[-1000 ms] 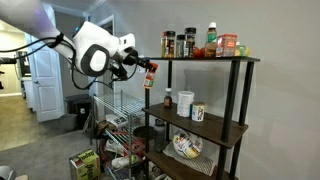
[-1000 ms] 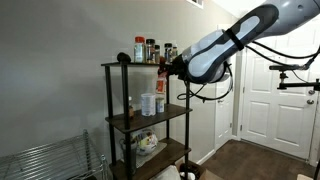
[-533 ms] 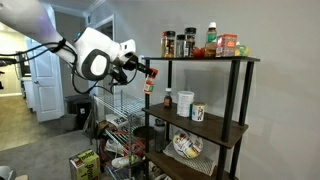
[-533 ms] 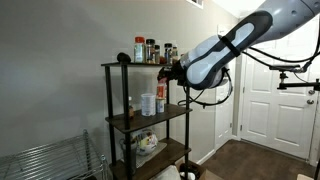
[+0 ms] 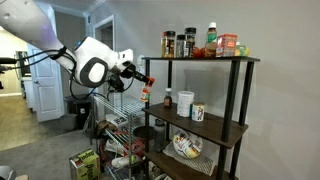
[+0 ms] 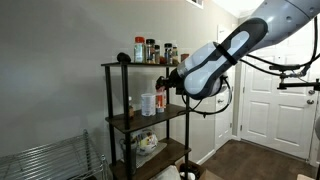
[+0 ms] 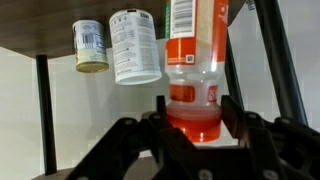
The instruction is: Move the spice bottle on the far left and place it on the second shelf from the top
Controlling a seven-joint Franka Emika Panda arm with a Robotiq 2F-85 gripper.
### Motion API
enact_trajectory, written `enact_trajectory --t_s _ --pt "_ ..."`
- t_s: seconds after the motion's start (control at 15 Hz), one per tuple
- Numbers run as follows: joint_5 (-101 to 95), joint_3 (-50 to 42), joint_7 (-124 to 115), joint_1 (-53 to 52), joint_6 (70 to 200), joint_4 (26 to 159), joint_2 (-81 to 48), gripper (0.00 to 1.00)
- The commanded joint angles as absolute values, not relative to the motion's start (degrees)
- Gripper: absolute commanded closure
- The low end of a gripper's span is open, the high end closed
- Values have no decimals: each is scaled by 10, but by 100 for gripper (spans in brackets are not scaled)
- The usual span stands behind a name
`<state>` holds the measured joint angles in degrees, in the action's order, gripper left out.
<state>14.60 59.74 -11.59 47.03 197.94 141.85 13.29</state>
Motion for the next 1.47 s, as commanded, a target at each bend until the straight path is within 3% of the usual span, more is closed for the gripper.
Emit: enact_trajectory --t_s 0.0,1.07,1.13,1.4 --pt "174 688 -119 551 1979 1430 154 69" --pt "164 968 -212 856 1980 1313 200 69" --pt "167 942 -189 824 1979 1328 187 44" --pt "167 962 -194 846 1979 1320 194 44"
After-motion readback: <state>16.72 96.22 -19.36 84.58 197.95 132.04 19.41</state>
